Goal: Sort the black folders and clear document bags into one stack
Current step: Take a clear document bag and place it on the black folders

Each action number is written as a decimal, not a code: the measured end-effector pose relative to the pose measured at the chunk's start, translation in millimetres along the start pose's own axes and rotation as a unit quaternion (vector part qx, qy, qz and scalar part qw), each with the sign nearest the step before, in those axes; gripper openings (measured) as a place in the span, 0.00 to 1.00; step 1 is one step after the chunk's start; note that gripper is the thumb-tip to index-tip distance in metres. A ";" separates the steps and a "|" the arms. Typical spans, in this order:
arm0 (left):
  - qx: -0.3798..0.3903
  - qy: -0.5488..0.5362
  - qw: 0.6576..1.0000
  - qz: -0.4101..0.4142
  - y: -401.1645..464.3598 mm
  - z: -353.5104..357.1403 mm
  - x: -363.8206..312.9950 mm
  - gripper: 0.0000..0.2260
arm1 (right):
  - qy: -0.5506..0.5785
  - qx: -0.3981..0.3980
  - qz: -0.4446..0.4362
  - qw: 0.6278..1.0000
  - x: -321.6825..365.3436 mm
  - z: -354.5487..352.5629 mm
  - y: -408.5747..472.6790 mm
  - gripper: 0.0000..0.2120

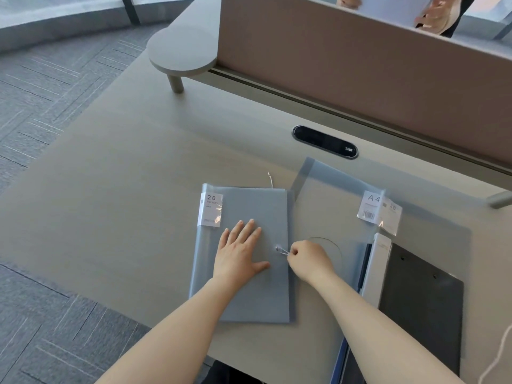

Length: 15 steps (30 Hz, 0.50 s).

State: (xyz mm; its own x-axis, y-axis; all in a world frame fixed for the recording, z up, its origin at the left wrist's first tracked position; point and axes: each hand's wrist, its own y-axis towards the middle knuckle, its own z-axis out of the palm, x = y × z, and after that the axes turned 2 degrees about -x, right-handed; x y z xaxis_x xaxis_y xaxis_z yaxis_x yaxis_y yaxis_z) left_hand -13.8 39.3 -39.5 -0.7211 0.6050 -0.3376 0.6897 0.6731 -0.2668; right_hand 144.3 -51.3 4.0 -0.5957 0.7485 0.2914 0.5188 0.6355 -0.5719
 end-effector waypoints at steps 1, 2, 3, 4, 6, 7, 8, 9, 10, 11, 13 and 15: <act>-0.001 0.001 1.000 0.001 0.1 -0.1 0.0 0.39 | 0.006 -0.005 0.008 1.000 -0.6 -2.9 3.1 0.14; -0.002 0.002 1.000 0.002 0.1 -0.3 -0.2 0.39 | 0.011 -0.012 0.012 1.000 0.1 -5.4 6.3 0.14; -0.004 0.002 1.000 0.002 0.3 -0.4 -0.3 0.39 | 0.014 -0.020 0.014 1.000 1.7 -7.3 10.2 0.14; -0.006 0.001 1.000 0.002 0.3 -0.2 -0.1 0.39 | 0.016 -0.026 0.015 0.999 4.1 -8.7 14.5 0.14; -0.008 -0.002 1.000 0.002 -0.1 0.0 -0.5 0.39 | 0.017 -0.035 0.014 0.999 10.1 -10.2 22.1 0.13; -0.009 -0.005 1.000 0.003 -0.2 0.3 -0.6 0.39 | 0.017 -0.037 0.012 0.999 13.6 -10.2 25.6 0.11; -0.009 -0.008 1.000 0.003 -0.2 0.5 -0.8 0.39 | 0.014 -0.039 0.008 0.999 17.1 -9.5 28.8 0.10; -0.009 -0.010 1.000 0.003 -0.2 0.5 -1.2 0.39 | 0.011 -0.040 0.003 0.999 20.5 -8.2 31.4 0.09; -0.010 -0.011 1.000 0.003 0.0 0.4 -1.3 0.39 | 0.006 -0.041 -0.003 0.999 23.9 -6.3 33.7 0.08; -0.009 -0.012 1.000 0.002 0.0 0.3 -1.1 0.39 | 0.004 -0.040 -0.008 0.999 27.4 -4.3 35.1 0.08; -0.008 -0.012 1.000 0.000 -0.1 0.0 0.1 0.39 | 0.004 -0.042 -0.021 0.999 33.0 -0.4 37.0 0.09; -0.008 -0.013 1.000 -0.002 -0.5 -0.1 1.8 0.38 | 0.014 -0.049 -0.034 0.998 34.3 2.5 37.7 0.10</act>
State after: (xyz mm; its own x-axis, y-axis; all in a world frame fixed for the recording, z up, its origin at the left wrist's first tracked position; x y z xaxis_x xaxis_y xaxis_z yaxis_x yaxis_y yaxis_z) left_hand -15.5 40.1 -39.8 -0.7221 0.5911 -0.3593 0.6852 0.6828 -0.2538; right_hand 141.9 -2.1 -9.4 -0.6148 0.7071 0.3493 0.5358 0.6994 -0.4730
